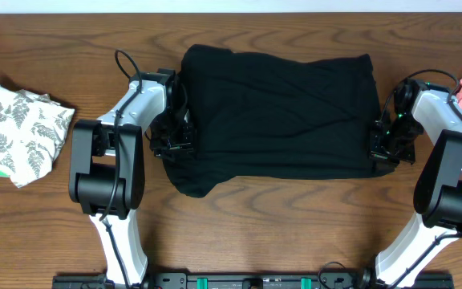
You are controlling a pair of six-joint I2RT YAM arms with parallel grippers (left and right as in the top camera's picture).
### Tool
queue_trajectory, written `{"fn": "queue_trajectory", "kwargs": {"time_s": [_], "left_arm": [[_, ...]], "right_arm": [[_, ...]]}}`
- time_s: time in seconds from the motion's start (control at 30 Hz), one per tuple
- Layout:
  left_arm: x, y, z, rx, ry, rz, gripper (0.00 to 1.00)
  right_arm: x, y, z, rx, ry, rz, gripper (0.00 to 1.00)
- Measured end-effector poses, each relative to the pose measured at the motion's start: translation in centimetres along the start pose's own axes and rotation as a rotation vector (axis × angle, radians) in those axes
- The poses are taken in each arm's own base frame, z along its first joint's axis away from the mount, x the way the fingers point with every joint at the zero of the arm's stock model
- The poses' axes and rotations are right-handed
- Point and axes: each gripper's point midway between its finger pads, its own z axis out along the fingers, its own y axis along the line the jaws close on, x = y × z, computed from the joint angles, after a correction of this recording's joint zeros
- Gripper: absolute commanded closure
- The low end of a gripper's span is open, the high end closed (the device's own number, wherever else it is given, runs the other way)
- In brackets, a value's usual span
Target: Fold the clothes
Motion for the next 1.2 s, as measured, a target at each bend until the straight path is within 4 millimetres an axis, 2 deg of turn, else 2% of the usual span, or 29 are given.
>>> {"fn": "queue_trajectory", "kwargs": {"time_s": [0.23, 0.33, 0.47, 0.53, 0.6, 0.67, 0.97, 1.1, 1.2], "left_arm": [[1.0, 0.4, -0.7, -0.035, -0.013, 0.009, 0.37], [1.8, 0.2, -3.4, -0.044, -0.086, -0.027, 0.30], [3.4, -0.3, -8.8, -0.033, -0.235, -0.108, 0.27], [4.4, -0.2, -10.6, -0.036, -0.276, -0.146, 0.27], [5.1, -0.1, -11.0, -0.039, -0.276, -0.172, 0.26], [5.6, 0.2, -10.2, -0.045, -0.249, -0.199, 0.26], [9.1, 1.4, -2.6, -0.034, -0.064, -0.279, 0.26], [9.4, 0.7, -0.8, 0.034, -0.049, -0.264, 0.26], [8.8, 0.0, 0.0, 0.087, -0.069, -0.245, 0.26]], "right_arm": [[0.0, 0.2, 0.0, -0.015, 0.002, 0.005, 0.99], [-0.1, 0.3, 0.0, -0.017, -0.002, 0.005, 0.99], [-0.2, 0.3, 0.0, -0.018, -0.009, 0.007, 0.99], [-0.3, 0.3, 0.0, -0.019, -0.013, 0.007, 0.99], [-0.4, 0.3, 0.0, -0.019, -0.015, 0.006, 0.99], [-0.4, 0.3, 0.0, -0.019, -0.016, 0.006, 0.99], [-0.4, 0.3, 0.0, -0.019, -0.017, 0.006, 0.99], [-0.4, 0.3, 0.0, -0.019, -0.017, 0.006, 0.99], [-0.4, 0.3, 0.0, -0.019, -0.017, 0.006, 0.99]]}}
